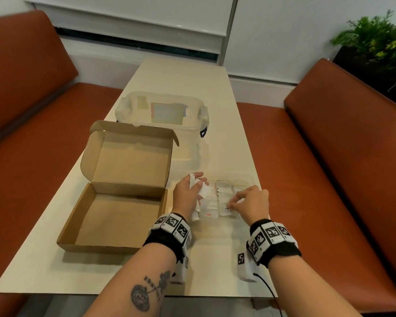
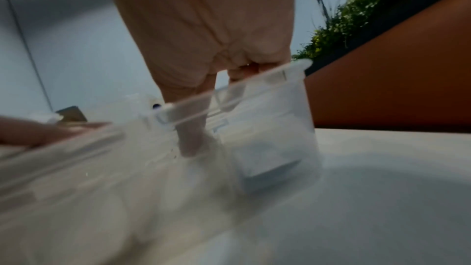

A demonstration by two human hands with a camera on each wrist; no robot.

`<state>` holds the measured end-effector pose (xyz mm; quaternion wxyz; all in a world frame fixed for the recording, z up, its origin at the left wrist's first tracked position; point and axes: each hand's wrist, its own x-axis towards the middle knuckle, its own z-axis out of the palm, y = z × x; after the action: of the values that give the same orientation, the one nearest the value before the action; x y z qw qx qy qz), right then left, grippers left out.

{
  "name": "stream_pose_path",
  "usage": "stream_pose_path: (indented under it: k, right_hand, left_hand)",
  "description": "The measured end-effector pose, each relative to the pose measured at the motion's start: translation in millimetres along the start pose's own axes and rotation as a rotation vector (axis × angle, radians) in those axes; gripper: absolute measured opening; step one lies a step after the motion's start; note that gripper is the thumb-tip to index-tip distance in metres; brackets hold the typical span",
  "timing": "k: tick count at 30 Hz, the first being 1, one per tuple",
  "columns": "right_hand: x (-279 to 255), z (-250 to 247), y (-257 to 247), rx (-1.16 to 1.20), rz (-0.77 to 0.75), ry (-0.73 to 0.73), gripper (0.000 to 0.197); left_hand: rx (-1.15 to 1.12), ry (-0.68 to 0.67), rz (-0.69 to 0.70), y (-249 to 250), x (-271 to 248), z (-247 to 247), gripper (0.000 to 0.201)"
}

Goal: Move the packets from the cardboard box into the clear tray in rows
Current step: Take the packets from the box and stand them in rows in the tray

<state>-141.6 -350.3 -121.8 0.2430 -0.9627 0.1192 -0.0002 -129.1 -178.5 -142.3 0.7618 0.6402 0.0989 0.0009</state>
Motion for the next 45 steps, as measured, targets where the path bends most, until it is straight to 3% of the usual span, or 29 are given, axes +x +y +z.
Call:
stream_pose_path:
  k: [4, 10, 18, 20, 22, 25, 30, 38, 41, 45]
  right_hand:
    - [2, 7, 0, -0.216, -0.064, 0.006, 0.019]
    - [2, 12, -1, -0.302, -0.185, -0.023, 0.024]
    - [4, 11, -5, -0.368, -0.146, -0.086, 0.022]
    - [3, 10, -8, -0.263, -0.153, -0.038, 0.019]
    - [1, 9, -16, 0.007, -0.180, 0.016, 0.012]
    - [-4, 9, -35, 0.437, -0.163, -0.092, 0.006]
    - [-4, 9, -46, 0.692, -0.021, -0.192, 0.009]
    - [5, -4, -26, 0.777, 0.037, -0.059, 0.012]
    - [3, -8, -23, 0.790, 0.029, -0.083, 0.012]
    - [-3, -4, -26, 0.678, -0.023, -0.178, 0.010]
  left_hand:
    - [0.013, 0.003, -0.001, 0, -1, -1, 0.024]
    - [0.008, 0.002, -0.001, 3, -2, 0, 0.020]
    - [-0.011, -0.032, -0.015, 4, -3, 0, 0.022]
    - [-0.025, -0.039, -0.027, 5, -3, 1, 0.021]
    - [-0.047, -0.050, -0.041, 5, -4, 1, 0.023]
    - [-0.097, -0.074, -0.069, 6, -4, 0, 0.026]
    - [-0.174, -0.099, -0.116, 9, -5, -1, 0.028]
    - [-0.086, 0.015, -0.067, 4, -2, 2, 0.026]
    - [0.001, 0.011, -0.026, 3, 0, 2, 0.027]
    - [-0.069, 0.057, -0.018, 3, 1, 1, 0.026]
